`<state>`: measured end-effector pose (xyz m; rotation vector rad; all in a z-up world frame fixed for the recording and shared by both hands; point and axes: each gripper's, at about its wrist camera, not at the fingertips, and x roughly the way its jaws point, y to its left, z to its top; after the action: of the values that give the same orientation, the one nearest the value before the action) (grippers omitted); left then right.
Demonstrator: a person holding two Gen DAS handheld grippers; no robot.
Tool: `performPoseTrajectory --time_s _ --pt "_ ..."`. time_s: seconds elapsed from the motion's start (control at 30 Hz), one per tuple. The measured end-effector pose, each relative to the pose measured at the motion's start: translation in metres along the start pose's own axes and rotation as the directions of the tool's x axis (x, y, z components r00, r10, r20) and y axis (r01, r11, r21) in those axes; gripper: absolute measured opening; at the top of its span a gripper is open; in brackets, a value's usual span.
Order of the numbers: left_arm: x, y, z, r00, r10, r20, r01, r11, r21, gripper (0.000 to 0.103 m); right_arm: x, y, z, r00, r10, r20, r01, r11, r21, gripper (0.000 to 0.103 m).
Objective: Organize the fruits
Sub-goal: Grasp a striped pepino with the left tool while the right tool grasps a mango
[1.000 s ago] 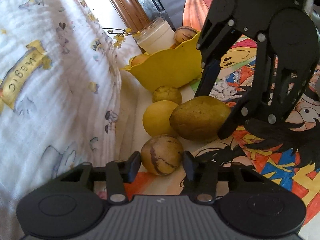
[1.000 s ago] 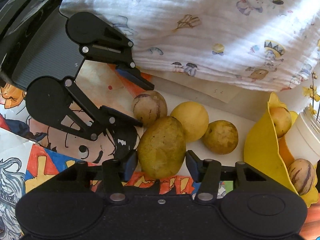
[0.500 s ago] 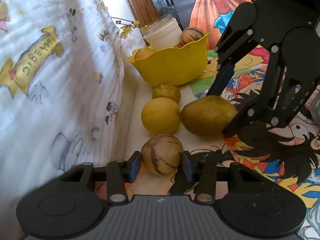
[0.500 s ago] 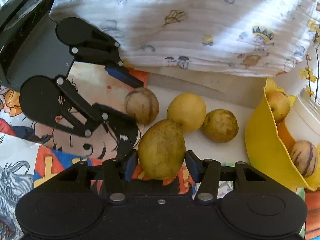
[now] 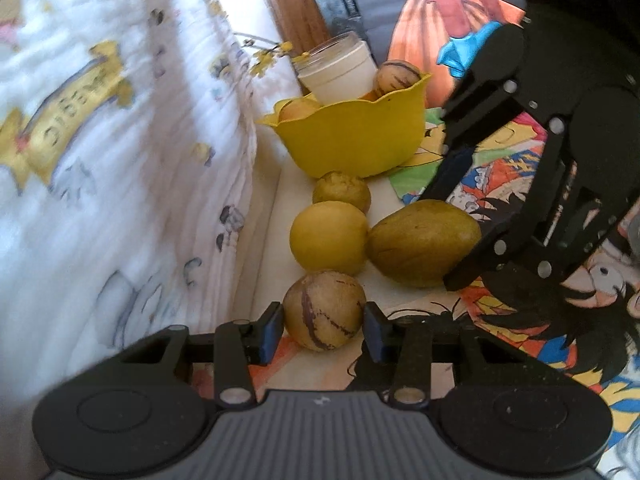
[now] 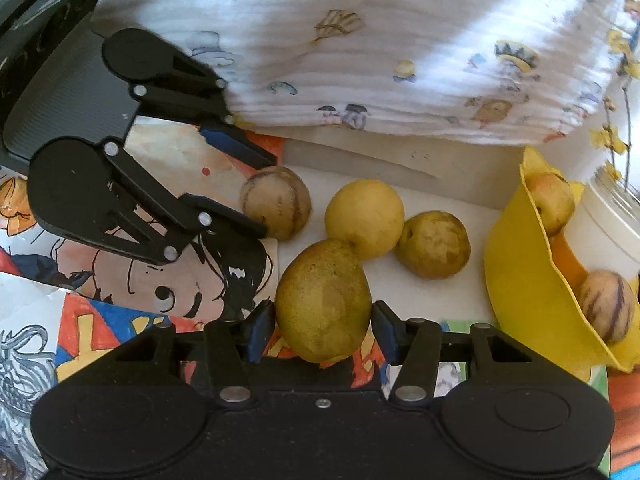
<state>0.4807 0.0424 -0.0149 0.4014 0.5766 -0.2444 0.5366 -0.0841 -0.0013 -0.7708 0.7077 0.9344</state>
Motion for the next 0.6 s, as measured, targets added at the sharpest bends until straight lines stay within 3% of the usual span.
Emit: performPoseTrajectory --time_s 0.3,0.6 --pt "-0.026 0.001 -0.006 0.997 -0.065 -0.038 0.061 0.993 -0.102 0.046 -0.029 0.019 -0.022 0.999 0.032 -0.022 -0.032 0.999 0.038 0.055" --pt "-0.036 -0.007 -0.008 0.997 -0.066 -0.031 0.063 0.996 -0.068 0.048 -0.026 0.018 -0.021 0.999 0.033 -0.001 -0.033 0.993 0.114 0.056"
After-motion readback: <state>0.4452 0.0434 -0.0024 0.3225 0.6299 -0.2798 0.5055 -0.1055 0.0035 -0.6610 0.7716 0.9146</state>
